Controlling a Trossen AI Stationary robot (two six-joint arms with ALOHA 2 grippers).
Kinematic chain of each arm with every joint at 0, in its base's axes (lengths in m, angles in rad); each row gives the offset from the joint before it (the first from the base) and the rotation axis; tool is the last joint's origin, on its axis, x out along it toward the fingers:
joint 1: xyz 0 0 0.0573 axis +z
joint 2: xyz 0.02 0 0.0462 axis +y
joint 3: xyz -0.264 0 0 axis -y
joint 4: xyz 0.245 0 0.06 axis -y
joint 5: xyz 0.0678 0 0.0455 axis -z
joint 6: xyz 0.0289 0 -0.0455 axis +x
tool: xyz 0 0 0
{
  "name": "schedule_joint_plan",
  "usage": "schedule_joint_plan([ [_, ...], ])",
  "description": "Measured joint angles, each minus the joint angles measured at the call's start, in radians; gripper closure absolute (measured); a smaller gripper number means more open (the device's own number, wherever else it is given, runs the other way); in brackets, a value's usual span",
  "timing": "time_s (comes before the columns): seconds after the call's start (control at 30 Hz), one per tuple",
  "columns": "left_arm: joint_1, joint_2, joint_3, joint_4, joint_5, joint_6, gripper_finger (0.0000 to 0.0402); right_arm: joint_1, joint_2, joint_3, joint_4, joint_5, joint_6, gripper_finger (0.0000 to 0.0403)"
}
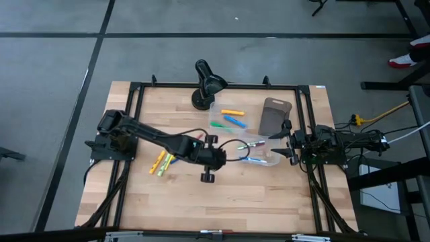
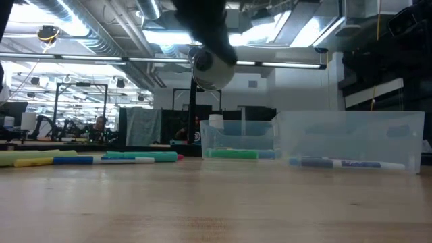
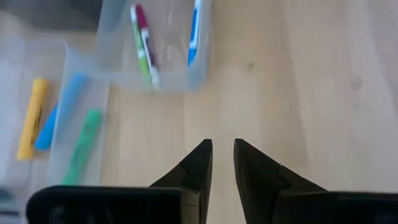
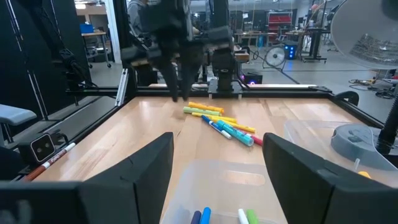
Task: Pick & Place Markers
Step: Put the blue marker pen into the bottom transparent bin
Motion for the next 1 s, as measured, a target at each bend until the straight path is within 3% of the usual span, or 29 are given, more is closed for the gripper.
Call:
schedule_joint_plan([
  [0.63,-0.008,-0.152,-0.364,-0.034,-0.063,-0.228,0.0345,0.0,0.0,0.0,0.0,0.0,0.0,0.0159],
  [1.0,-0.01,-0.226,-0.581,-0.037,-0.055,-0.467,0.0344,0.0,0.0,0.0,0.0,0.0,0.0,0.0159],
])
